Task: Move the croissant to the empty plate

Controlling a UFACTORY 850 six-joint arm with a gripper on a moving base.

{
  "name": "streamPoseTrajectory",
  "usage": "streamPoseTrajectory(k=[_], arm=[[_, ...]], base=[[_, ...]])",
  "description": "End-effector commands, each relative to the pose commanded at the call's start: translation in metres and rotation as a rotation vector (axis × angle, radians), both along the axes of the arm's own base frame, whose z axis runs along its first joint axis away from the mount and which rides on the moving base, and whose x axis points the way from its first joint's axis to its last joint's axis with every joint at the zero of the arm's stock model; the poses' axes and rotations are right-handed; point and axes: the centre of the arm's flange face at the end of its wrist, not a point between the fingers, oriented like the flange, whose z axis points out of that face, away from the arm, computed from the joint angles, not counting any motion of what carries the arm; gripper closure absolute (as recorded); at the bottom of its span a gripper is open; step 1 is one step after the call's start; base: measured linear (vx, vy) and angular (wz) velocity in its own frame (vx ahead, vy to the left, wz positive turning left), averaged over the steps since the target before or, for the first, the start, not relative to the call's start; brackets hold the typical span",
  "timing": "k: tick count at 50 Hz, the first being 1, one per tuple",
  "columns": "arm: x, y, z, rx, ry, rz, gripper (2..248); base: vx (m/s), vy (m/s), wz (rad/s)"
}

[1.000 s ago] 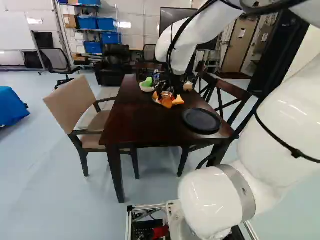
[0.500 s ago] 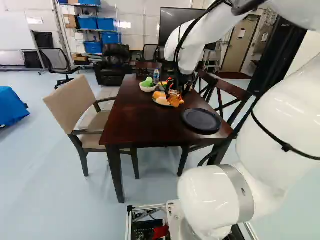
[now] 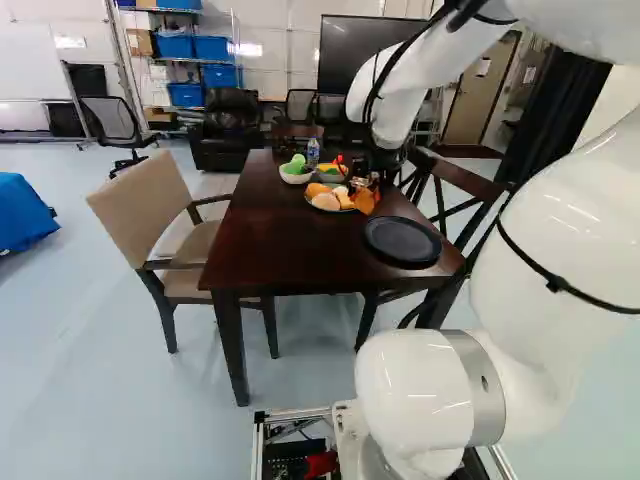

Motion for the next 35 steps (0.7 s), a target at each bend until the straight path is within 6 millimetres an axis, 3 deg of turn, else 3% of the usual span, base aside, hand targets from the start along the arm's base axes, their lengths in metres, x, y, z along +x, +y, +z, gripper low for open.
streamPoseTrajectory(k=[35], arm=[[-0.009,-0.062,0.0,0.0,0.0,-0.14,121]], base=[[0.0,0.0,0.0]])
